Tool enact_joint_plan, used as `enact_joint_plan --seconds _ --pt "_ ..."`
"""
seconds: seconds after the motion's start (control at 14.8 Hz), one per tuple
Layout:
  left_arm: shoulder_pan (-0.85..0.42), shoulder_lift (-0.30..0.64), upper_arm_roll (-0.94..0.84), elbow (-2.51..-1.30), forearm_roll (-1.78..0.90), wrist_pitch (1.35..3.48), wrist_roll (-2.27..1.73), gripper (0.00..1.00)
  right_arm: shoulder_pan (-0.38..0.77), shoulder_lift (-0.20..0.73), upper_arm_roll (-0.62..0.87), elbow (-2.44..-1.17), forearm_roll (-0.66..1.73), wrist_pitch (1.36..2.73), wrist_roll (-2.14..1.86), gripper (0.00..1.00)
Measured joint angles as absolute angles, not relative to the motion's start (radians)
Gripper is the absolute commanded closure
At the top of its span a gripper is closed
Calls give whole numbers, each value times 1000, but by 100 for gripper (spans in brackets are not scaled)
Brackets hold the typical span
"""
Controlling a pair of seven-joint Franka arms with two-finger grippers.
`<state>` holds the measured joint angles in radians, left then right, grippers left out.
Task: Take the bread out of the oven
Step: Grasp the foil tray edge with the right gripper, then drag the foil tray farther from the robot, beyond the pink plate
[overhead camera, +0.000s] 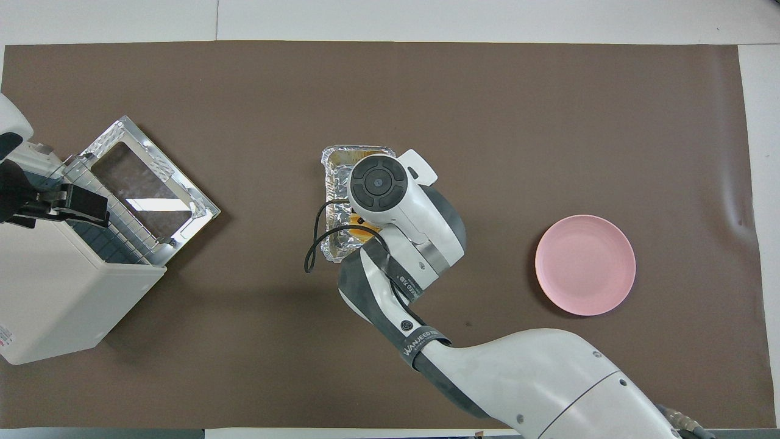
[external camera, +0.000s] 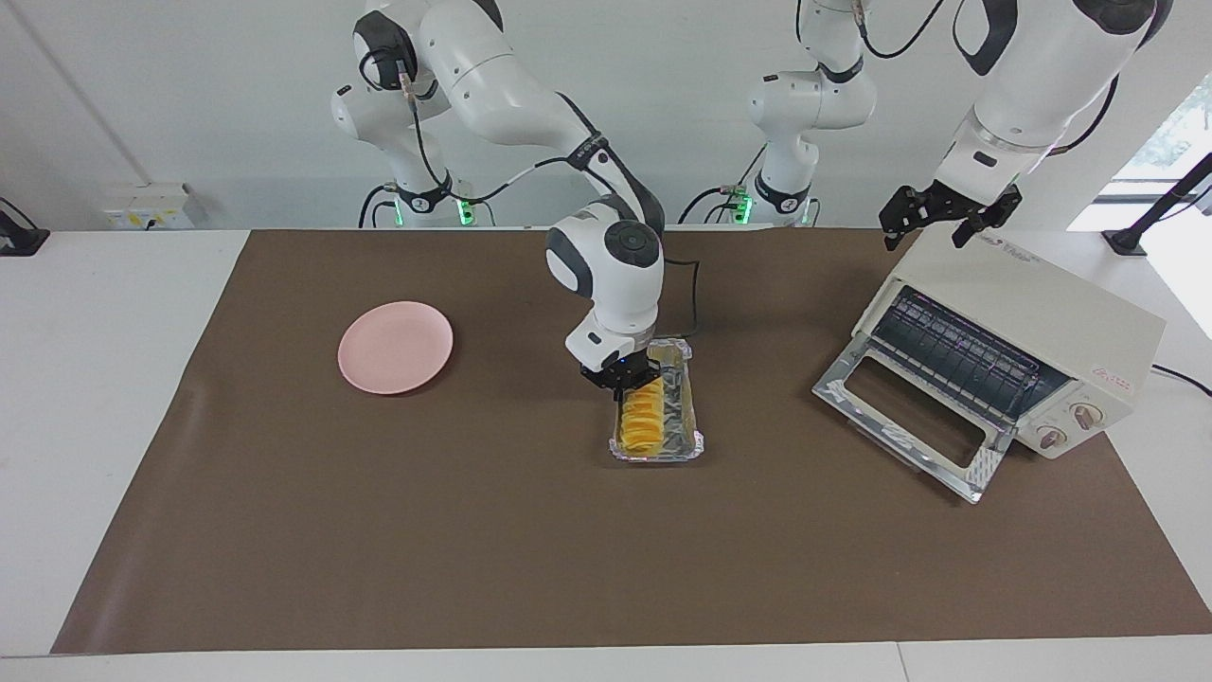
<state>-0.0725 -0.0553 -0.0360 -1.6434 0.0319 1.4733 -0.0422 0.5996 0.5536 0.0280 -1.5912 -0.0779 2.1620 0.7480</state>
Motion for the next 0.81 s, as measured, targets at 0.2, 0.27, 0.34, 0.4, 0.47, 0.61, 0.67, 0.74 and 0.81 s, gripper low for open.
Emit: enact_joint_plan --seconds 0.2,0.27,0.34,0.4,0.47,0.61,0.67,0.74,0.81 --pt "-73 -55 -36 -1643 32 1473 -42 0 555 542 21 -1516 -70 2022 699 100" --pt "-73 -55 -36 -1643 32 1473 -42 0 521 535 19 -1469 -50 1956 650 100" --pt "-73 -55 -36 -1643 32 1473 -42 0 479 527 17 -1425 -27 1899 591 100" --pt "-73 -55 -36 -1643 32 1473 -42 0 430 519 16 -1388 -8 1854 524 100" --pt "-73 -55 -36 -1643 32 1473 -42 0 380 512 15 -1365 1 1825 454 100" --pt "-73 -55 -36 -1643 32 1473 -42 0 273 507 15 -1351 16 1815 293 100" --pt "-73 -55 -36 -1643 32 1473 -42 0 230 509 14 -1352 18 1824 215 100" --pt "-73 -55 -36 -1643 32 1473 -42 0 190 513 13 -1356 18 1844 142 100" --pt "-73 -55 -36 -1643 32 1473 -42 0 151 519 13 -1368 18 1873 74 100"
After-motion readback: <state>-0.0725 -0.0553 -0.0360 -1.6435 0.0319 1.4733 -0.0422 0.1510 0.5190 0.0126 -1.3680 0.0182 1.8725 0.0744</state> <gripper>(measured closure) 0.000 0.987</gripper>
